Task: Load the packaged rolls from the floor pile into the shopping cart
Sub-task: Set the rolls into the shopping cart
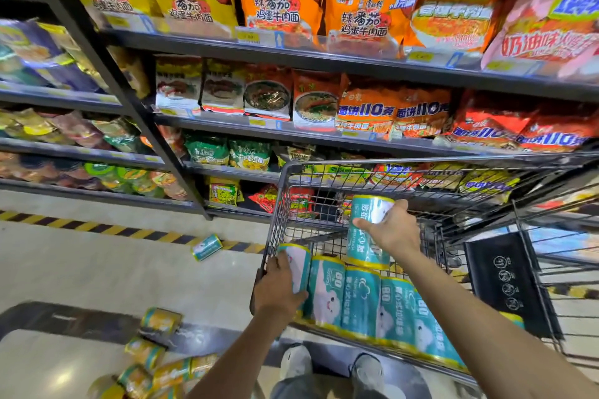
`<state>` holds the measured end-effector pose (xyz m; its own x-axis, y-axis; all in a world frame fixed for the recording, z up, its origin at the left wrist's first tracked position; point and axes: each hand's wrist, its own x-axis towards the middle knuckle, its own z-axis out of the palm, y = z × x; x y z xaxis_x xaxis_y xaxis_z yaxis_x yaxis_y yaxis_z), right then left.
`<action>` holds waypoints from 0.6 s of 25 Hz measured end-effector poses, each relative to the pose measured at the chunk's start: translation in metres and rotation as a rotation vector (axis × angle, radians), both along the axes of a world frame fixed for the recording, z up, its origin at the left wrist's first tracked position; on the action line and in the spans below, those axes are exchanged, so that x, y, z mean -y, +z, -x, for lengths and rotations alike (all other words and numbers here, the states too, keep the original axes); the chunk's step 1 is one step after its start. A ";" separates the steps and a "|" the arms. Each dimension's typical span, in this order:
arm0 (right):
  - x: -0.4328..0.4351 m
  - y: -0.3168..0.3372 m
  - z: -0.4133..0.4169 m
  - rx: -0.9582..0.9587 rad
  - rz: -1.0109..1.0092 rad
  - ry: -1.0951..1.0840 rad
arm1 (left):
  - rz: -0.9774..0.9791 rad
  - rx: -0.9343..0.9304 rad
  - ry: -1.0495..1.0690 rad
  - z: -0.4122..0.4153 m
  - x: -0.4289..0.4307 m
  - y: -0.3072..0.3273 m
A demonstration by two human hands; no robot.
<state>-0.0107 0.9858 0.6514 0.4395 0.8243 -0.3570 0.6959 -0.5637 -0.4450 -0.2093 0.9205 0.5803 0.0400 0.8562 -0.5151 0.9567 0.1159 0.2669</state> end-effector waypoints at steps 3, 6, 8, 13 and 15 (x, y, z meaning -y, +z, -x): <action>0.000 0.000 0.002 0.009 0.003 -0.001 | -0.019 -0.151 -0.072 -0.005 0.000 0.002; 0.002 -0.001 0.003 -0.003 0.001 -0.001 | -0.020 -0.176 -0.148 -0.003 0.000 0.000; 0.005 -0.003 0.002 -0.001 0.002 0.001 | -0.018 -0.160 -0.182 -0.003 0.004 -0.002; 0.015 -0.005 -0.006 0.003 0.016 -0.007 | -0.196 -0.067 -0.166 -0.004 -0.008 0.006; 0.018 -0.004 -0.013 0.002 0.020 -0.017 | -0.265 -0.048 -0.205 -0.009 -0.024 0.017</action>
